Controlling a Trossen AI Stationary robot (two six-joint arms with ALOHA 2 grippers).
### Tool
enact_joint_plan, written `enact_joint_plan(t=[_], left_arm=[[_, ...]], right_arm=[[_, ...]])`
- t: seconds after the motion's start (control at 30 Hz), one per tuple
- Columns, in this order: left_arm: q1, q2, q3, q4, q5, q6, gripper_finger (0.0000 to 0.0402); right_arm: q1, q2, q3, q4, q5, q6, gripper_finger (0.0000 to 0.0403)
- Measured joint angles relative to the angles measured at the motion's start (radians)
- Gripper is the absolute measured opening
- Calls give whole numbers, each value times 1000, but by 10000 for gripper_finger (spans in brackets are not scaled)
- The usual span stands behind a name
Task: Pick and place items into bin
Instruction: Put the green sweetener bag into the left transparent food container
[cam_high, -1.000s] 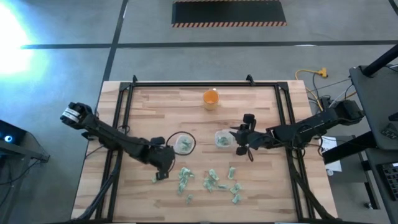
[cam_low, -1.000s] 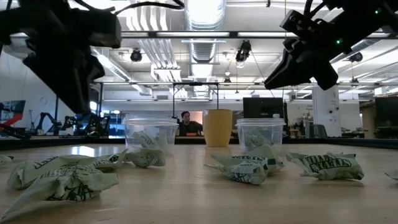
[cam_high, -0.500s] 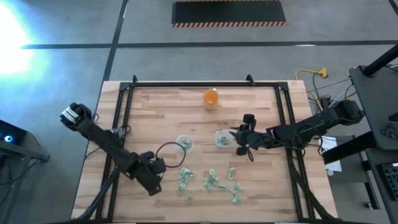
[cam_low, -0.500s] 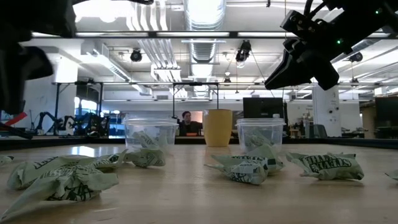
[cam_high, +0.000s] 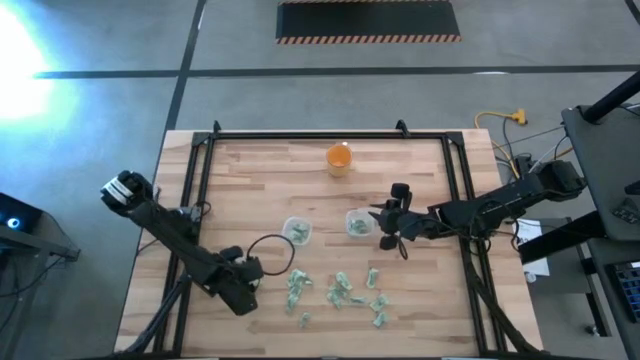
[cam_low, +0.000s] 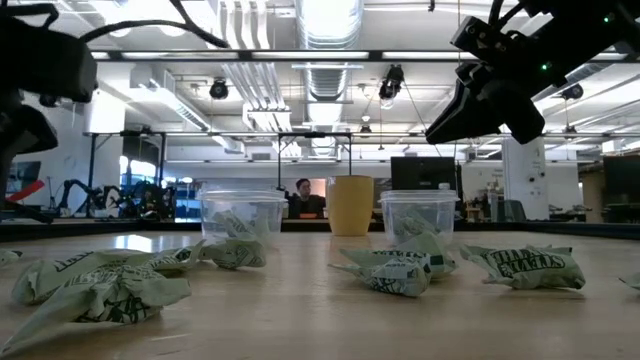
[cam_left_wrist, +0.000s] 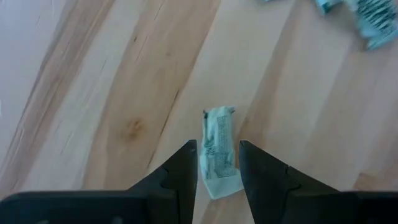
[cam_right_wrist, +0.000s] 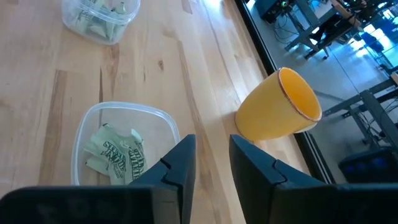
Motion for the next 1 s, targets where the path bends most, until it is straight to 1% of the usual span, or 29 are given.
enact_joint_plan(t=[0.23,0.63,0.8,0.9,1.0], left_arm=[[0,26,-26,61,56,-16,100],[0,63,-28,68,59,-15,100],[0,63,-28,68,61,-15,99],[1,63,-28,66,61,-15,91],[1,63,-27,55,62,-15,74]], right_arm=[[0,0,0,0,0,-3,78],[0,0,0,0,0,0,80],[0,1,0,0,0,0,73],[0,1,0,0,0,0,69],[0,1,0,0,0,0,68]])
